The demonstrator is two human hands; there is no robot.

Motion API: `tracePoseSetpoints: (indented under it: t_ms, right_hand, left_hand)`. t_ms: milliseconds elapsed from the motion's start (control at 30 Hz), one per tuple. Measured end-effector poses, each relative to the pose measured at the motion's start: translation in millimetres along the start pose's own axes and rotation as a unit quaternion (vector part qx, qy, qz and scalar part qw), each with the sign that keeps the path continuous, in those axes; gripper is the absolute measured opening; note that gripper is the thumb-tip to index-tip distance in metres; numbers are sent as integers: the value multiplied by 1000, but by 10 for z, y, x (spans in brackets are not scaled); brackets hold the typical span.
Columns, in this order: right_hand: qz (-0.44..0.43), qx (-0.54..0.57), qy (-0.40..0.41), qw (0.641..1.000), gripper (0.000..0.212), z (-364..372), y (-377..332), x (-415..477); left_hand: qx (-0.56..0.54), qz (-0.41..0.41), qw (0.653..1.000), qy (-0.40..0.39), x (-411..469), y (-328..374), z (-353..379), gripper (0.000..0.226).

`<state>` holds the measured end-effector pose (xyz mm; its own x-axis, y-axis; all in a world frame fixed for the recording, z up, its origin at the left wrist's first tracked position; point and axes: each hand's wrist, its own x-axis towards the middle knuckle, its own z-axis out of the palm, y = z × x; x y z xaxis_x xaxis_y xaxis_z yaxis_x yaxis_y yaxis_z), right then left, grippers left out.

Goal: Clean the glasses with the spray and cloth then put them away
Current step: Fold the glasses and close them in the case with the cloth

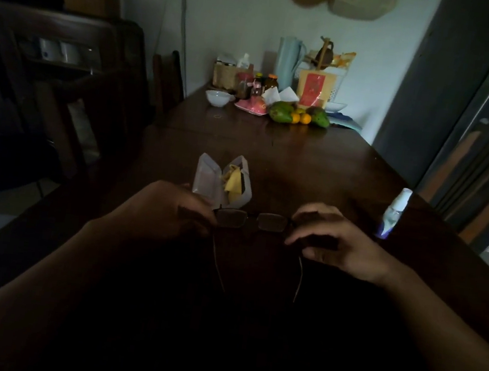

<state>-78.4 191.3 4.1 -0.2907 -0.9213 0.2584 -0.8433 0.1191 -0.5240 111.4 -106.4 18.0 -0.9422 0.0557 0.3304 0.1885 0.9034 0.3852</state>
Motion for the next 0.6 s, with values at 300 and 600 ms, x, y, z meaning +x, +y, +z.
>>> tracePoseSetpoints:
  t_ms: [300,600]
  right_hand:
    - [-40,36,9,998,17,36,78,37]
    - [-29,49,25,998,15,40,57,-25]
  left_hand:
    - [106,-18,994,-1,79,94,175,24]
    - [210,-6,975,66,156,284,247,11]
